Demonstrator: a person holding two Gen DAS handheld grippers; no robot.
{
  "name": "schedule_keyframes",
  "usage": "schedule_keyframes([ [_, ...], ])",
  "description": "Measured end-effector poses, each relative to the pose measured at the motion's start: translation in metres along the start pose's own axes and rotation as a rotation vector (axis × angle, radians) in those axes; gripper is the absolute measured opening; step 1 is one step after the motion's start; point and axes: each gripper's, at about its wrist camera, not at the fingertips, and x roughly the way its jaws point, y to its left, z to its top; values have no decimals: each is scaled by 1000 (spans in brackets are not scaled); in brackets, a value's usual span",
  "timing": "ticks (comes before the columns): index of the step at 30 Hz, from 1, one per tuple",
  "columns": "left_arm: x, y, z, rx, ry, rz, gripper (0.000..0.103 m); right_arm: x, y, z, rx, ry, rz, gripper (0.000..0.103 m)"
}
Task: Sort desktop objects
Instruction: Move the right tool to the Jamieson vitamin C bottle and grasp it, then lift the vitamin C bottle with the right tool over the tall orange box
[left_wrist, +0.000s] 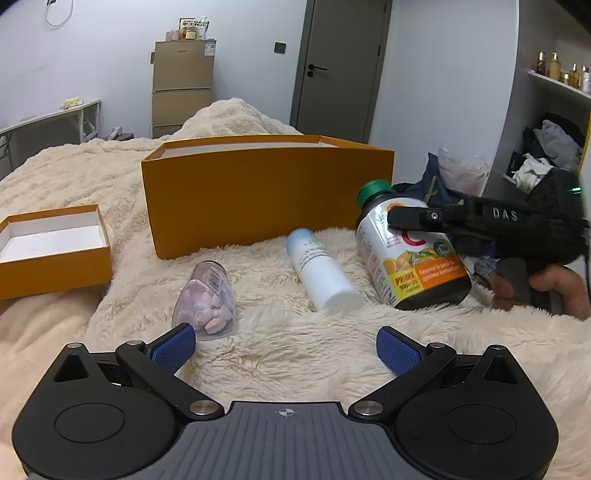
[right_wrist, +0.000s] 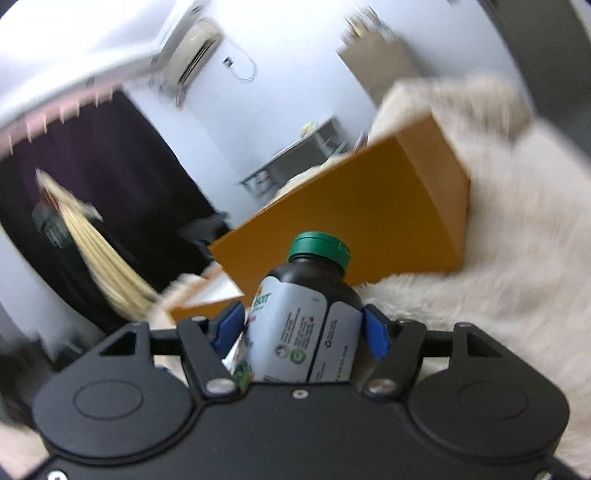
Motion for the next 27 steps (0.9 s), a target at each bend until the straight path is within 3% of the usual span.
schedule_keyframes([
  [5, 0, 0, -1, -1, 1, -2, 103, -10, 82, -11, -479, -55, -152, 65],
  [7, 0, 0, -1, -2, 1, 0, 103, -6, 95, -18, -557, -32, -170, 65],
  [13, 0, -1, -1, -1, 3, 1, 103, 14, 79, -17, -455, 99, -117, 75],
  [16, 1, -1, -1, 0, 5, 3, 103, 21, 73, -26, -417, 140, -79, 62],
  [27, 1, 1, -1, 0, 4, -2, 103, 12, 65, -17, -368, 96, -102, 60],
])
